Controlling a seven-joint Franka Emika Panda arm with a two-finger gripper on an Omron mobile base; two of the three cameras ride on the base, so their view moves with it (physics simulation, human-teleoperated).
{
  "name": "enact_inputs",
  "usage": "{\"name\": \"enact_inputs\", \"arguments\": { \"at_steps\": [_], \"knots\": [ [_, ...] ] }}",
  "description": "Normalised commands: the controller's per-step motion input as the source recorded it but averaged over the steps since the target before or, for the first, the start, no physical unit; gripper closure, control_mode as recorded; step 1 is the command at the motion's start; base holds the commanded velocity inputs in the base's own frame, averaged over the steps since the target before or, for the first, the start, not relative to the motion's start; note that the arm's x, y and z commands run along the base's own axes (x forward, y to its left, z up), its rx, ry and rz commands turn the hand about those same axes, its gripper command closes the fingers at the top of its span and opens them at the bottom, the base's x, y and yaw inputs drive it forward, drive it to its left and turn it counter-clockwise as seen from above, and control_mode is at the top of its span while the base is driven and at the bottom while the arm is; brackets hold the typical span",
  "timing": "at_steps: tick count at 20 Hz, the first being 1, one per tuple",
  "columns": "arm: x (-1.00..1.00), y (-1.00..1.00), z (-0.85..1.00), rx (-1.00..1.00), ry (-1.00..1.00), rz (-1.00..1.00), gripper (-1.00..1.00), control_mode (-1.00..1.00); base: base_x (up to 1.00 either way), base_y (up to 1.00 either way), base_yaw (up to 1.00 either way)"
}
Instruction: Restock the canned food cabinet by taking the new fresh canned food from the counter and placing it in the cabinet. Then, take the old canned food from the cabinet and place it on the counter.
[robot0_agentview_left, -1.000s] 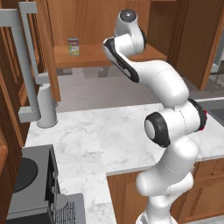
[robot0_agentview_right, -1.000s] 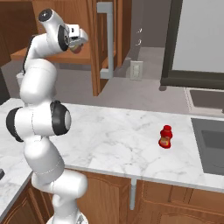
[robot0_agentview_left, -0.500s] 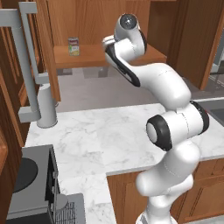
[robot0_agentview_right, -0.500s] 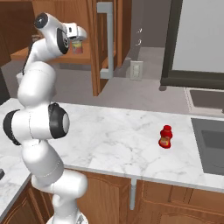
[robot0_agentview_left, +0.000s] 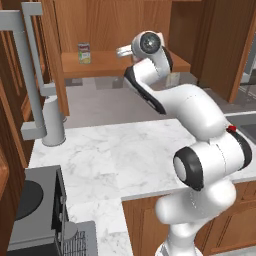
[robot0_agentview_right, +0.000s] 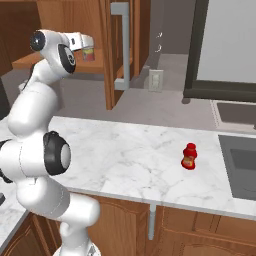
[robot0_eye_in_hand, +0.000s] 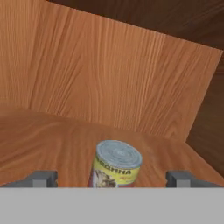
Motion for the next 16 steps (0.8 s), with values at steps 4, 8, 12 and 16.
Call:
{"name": "enact_inputs", "arguments": {
  "at_steps": [4, 8, 12, 16],
  "knots": [
    [-0.96, 0.22, 1.0, 0.0, 0.05, 0.1, -1.0, -1.0, 0.0, 0.0, 0.0],
    [-0.85, 0.23, 0.84, 0.0, 0.22, 0.12, -1.0, -1.0, 0.0, 0.0, 0.0],
    [-0.59, 0.12, -0.2, -0.03, 0.47, 0.18, -1.0, -1.0, 0.0, 0.0, 0.0],
    [-0.61, 0.23, -0.51, 0.0, 0.13, 0.14, -1.0, -1.0, 0.0, 0.0, 0.0]
  ]
}}
